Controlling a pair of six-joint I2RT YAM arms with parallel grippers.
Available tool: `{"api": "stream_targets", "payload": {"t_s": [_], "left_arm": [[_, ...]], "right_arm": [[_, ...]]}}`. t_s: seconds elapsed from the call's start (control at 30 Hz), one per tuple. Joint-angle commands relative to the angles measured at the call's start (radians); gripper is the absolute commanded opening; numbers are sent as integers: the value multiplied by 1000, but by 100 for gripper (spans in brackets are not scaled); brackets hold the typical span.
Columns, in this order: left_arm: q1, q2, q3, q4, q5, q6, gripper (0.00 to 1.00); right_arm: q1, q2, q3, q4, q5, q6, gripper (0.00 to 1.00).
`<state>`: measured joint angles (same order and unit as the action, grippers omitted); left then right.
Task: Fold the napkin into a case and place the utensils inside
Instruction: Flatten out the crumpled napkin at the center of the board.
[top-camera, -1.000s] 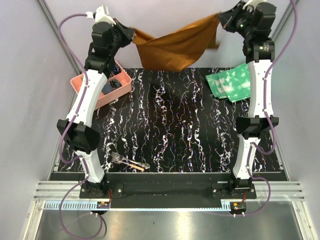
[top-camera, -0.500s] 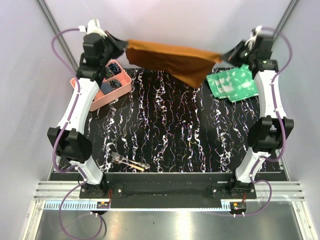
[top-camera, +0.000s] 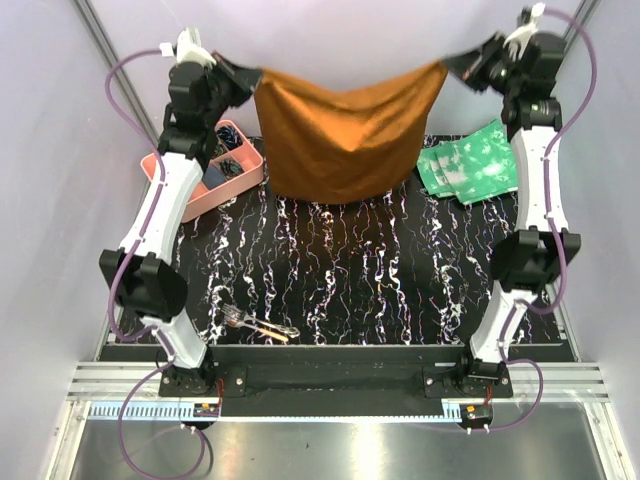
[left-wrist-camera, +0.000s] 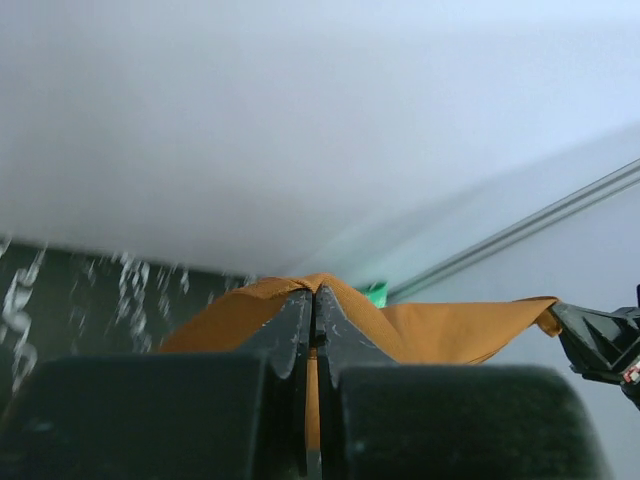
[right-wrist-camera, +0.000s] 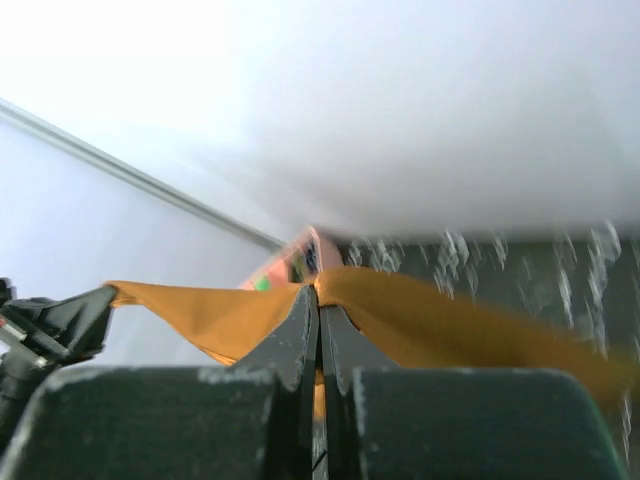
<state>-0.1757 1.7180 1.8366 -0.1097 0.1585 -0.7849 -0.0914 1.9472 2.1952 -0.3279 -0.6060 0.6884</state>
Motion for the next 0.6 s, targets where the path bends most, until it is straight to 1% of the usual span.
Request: {"api": "stream_targets", "payload": {"t_s": [0.0,0.03,0.07,0.13,0.17,0.2,0.3,0.4,0.43,0.47,0.5,0.53,0.57], "left_arm": [[7,106,214,189,-24,3,0],[8,153,258,186,-24,1,0],[8,175,339,183,-24,1,0],[12,230,413,180,-24,-8,0],[12,241,464,183,-20,-8,0],[13,252,480,189,-16,-13,0],[13,249,487,225,5,-27,0],[13,215,455,211,19,-14,0],[16,178,425,226,21,-17,0],[18,154,342,240,27,-23,0],[18,129,298,254,36,-31,0],[18,77,252,274,45,-48,0],[16,51,159,284,61,-56,0]], "right_arm": [[4,169,289,127,-66,103,0],[4,235,410,125,-70,132,0],[4,264,467,122,-72,147,0],[4,329,603,121,-74,180,0],[4,335,629,121,-71,184,0],[4,335,636,122,-61,186,0],[4,282,571,159,-58,183,0],[4,216,459,158,-72,151,0],[4,184,436,153,-77,139,0],[4,164,408,144,-83,134,0],[4,141,373,139,-89,132,0],[4,89,297,127,-84,126,0],[4,61,257,86,-81,117,0]]}}
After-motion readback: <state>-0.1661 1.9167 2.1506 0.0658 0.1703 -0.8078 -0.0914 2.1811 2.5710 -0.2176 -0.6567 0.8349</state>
